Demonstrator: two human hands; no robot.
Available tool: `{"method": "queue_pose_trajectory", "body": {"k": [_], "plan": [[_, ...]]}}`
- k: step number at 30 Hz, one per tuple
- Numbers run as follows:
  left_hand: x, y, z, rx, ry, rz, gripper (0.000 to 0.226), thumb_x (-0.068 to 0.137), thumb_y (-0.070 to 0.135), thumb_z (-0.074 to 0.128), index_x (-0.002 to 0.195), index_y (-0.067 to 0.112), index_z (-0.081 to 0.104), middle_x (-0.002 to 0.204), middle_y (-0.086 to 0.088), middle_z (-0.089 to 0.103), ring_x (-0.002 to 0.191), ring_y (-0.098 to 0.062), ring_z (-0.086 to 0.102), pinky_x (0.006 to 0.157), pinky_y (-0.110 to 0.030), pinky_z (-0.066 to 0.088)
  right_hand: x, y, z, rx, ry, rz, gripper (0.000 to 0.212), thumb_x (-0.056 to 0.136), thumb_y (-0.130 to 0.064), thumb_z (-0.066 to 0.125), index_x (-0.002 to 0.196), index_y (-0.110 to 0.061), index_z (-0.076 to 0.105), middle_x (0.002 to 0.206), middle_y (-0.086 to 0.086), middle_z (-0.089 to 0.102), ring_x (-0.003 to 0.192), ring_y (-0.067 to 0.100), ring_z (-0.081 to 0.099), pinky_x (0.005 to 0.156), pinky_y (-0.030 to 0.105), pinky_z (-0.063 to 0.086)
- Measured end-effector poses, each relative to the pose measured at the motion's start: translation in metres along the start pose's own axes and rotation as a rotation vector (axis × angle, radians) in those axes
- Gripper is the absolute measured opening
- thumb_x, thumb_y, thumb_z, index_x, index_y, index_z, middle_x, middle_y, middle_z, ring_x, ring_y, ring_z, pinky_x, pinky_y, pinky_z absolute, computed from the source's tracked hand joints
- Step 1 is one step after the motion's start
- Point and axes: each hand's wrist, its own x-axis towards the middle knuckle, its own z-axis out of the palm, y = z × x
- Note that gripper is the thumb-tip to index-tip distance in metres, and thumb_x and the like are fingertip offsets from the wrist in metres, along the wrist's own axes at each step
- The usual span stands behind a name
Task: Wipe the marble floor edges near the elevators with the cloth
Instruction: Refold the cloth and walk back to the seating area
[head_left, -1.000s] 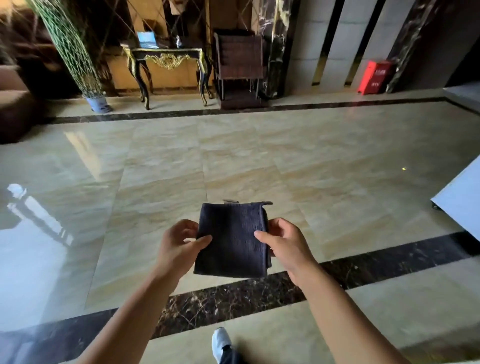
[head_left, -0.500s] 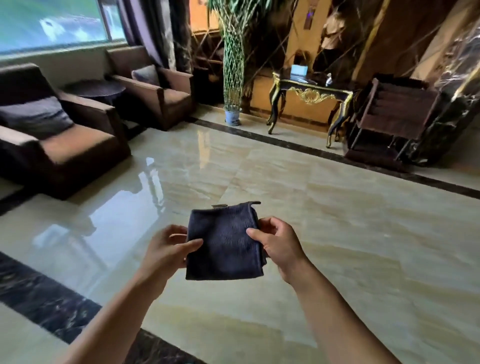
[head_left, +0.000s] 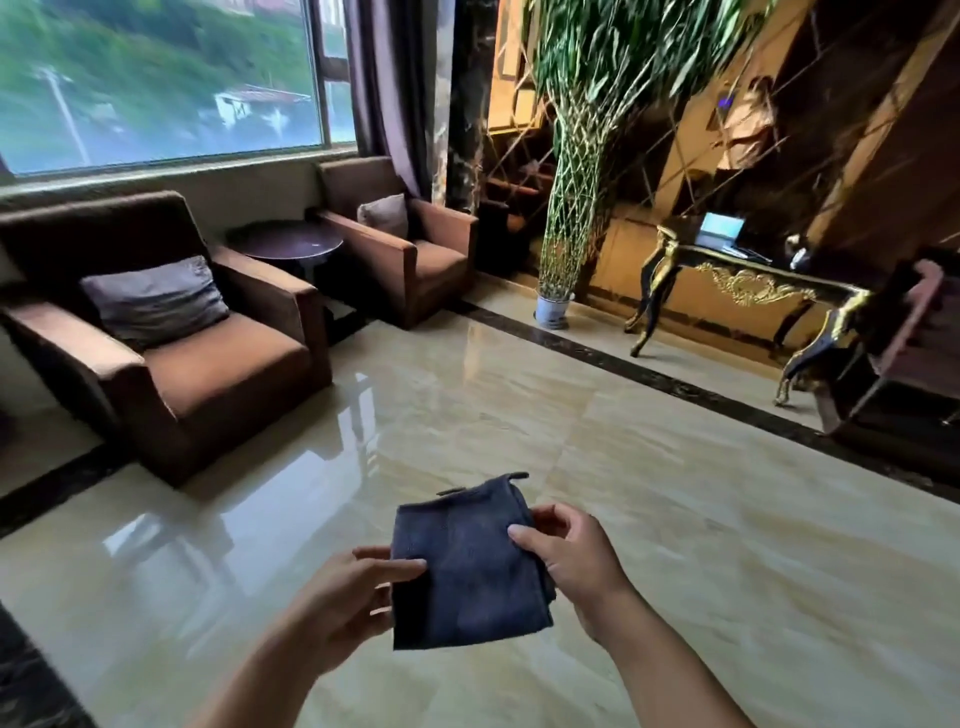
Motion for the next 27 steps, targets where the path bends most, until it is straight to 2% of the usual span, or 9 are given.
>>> {"method": "queue_pose_trajectory", "body": {"k": [4, 7, 9, 12, 14, 18, 20, 23, 27], "plan": [[0.093, 0.061, -0.028, -0.021, -0.008, -0.029, 0.031, 0.077, -0.002, 0.075, 0.107, -0.001, 0.067, 0.085, -0.012, 0.072, 0.076, -0.023, 0.065, 0.072, -0.035, 0.049, 0.107, -0.023, 0.039, 0.022, -0.018, 0.018, 0.008, 0.081, -0.005, 0.073, 0.086, -0.006, 0.068, 0.079, 0.001, 0.071, 0.070, 0.015, 0.064, 0.054, 0.026, 0.046], [0.181, 0.108, -0.052, -0.032, -0.001, -0.070, 0.045, 0.076, -0.003, 0.075, 0.119, -0.007, 0.062, 0.093, -0.014, 0.071, 0.087, -0.027, 0.062, 0.084, -0.040, 0.045, 0.209, -0.037, 0.069, 0.027, -0.047, 0.015, 0.010, 0.080, -0.005, 0.074, 0.088, -0.005, 0.068, 0.082, 0.004, 0.072, 0.072, 0.016, 0.065, 0.057, 0.028, 0.049], [0.231, 0.142, -0.063, -0.061, 0.004, -0.077, 0.050, 0.074, -0.005, 0.076, 0.121, -0.009, 0.060, 0.098, -0.018, 0.068, 0.094, -0.029, 0.055, 0.087, -0.041, 0.040, 0.269, -0.052, 0.085, 0.029, -0.056, 0.014, 0.011, 0.079, -0.006, 0.075, 0.088, -0.005, 0.068, 0.081, 0.003, 0.072, 0.071, 0.015, 0.065, 0.053, 0.025, 0.047], [0.310, 0.195, -0.080, -0.091, -0.002, -0.098, 0.051, 0.068, -0.007, 0.078, 0.117, -0.004, 0.064, 0.101, -0.021, 0.062, 0.095, -0.030, 0.048, 0.081, -0.038, 0.038, 0.369, -0.075, 0.107, 0.025, -0.081, 0.029, 0.010, 0.079, -0.006, 0.075, 0.087, -0.006, 0.068, 0.079, 0.002, 0.072, 0.067, 0.014, 0.064, 0.047, 0.021, 0.043], [0.362, 0.239, -0.091, -0.136, 0.011, -0.095, 0.048, 0.069, -0.004, 0.078, 0.115, -0.006, 0.065, 0.100, -0.022, 0.064, 0.095, -0.031, 0.049, 0.077, -0.035, 0.038, 0.443, -0.098, 0.125, 0.028, -0.125, 0.028, 0.010, 0.078, -0.007, 0.075, 0.083, -0.007, 0.067, 0.078, 0.002, 0.071, 0.066, 0.014, 0.063, 0.045, 0.019, 0.041], [0.440, 0.316, -0.115, -0.148, 0.076, -0.037, 0.034, 0.073, 0.003, 0.078, 0.106, 0.005, 0.069, 0.096, -0.016, 0.068, 0.086, -0.028, 0.058, 0.072, -0.034, 0.047, 0.556, -0.143, 0.169, 0.017, -0.177, 0.049, 0.012, 0.080, -0.006, 0.074, 0.078, -0.012, 0.064, 0.075, 0.000, 0.068, 0.065, 0.013, 0.060, 0.049, 0.019, 0.043], [0.486, 0.355, -0.133, -0.183, 0.083, -0.060, 0.042, 0.067, 0.007, 0.077, 0.108, 0.002, 0.070, 0.098, -0.017, 0.070, 0.087, -0.030, 0.063, 0.074, -0.036, 0.050, 0.616, -0.157, 0.195, 0.006, -0.213, 0.075, 0.012, 0.080, -0.005, 0.073, 0.077, -0.011, 0.063, 0.075, 0.002, 0.067, 0.062, 0.013, 0.058, 0.048, 0.020, 0.042], [0.564, 0.409, -0.164, -0.233, 0.130, -0.091, 0.051, 0.068, 0.009, 0.076, 0.118, 0.001, 0.068, 0.100, -0.017, 0.069, 0.088, -0.030, 0.064, 0.067, -0.035, 0.055, 0.711, -0.171, 0.233, -0.009, -0.255, 0.120, 0.014, 0.081, -0.004, 0.072, 0.077, -0.012, 0.061, 0.075, 0.004, 0.065, 0.059, 0.014, 0.055, 0.044, 0.020, 0.038], [0.687, 0.477, -0.206, -0.279, 0.171, -0.121, 0.041, 0.072, 0.006, 0.075, 0.111, -0.002, 0.066, 0.090, -0.017, 0.067, 0.083, -0.030, 0.064, 0.063, -0.035, 0.056, 0.849, -0.193, 0.286, -0.058, -0.264, 0.129, 0.014, 0.082, -0.003, 0.071, 0.078, -0.010, 0.060, 0.076, 0.004, 0.064, 0.063, 0.014, 0.056, 0.047, 0.019, 0.039]]}}
